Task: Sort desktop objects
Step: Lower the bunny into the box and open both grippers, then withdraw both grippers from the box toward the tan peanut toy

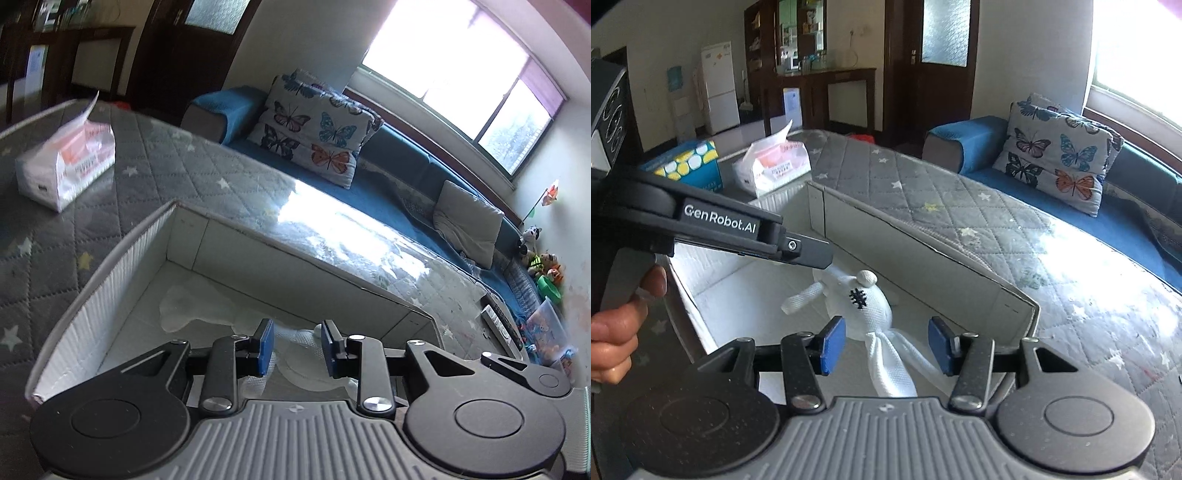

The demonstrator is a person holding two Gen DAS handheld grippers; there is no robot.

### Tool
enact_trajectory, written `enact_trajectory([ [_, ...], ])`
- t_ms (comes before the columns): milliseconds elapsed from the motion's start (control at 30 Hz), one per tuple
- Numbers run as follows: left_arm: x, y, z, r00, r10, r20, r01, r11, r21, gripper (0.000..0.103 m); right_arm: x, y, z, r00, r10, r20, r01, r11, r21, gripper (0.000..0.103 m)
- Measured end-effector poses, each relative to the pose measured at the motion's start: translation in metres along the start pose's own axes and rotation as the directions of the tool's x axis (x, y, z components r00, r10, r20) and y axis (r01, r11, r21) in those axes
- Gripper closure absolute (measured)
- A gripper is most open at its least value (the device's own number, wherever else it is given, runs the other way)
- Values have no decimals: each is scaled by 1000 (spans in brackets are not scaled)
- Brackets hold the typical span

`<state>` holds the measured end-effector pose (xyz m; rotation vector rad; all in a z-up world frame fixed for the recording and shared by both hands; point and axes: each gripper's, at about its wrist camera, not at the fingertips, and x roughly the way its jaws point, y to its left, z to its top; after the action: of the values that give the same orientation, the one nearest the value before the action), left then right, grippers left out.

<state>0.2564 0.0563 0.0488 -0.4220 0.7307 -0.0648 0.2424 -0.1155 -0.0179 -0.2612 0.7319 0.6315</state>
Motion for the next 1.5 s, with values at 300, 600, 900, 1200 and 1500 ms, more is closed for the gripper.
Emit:
enact_trajectory([
  [300,-29,-20,-17,1000,11,23,-13,997,74,72,-33,10,-11,999,-17,46,16,1000,22,49],
  [600,-59,-27,-43,999,21,46,-26,994,104,72,-66,25,-32,995,-43,88,40,999,30,46],
  [900,-85,-35,-69,997,6,80,-19,986,168,72,-92,40,-59,991,-70,112,65,997,52,39],
  [1200,-98,-47,-96,996,26,89,-47,967,250,72,-112,50,-90,987,-97,126,86,992,88,36],
  [1500,-102,-52,-120,998,26,57,-41,959,280,72,-130,63,-116,983,-124,137,108,987,116,33],
])
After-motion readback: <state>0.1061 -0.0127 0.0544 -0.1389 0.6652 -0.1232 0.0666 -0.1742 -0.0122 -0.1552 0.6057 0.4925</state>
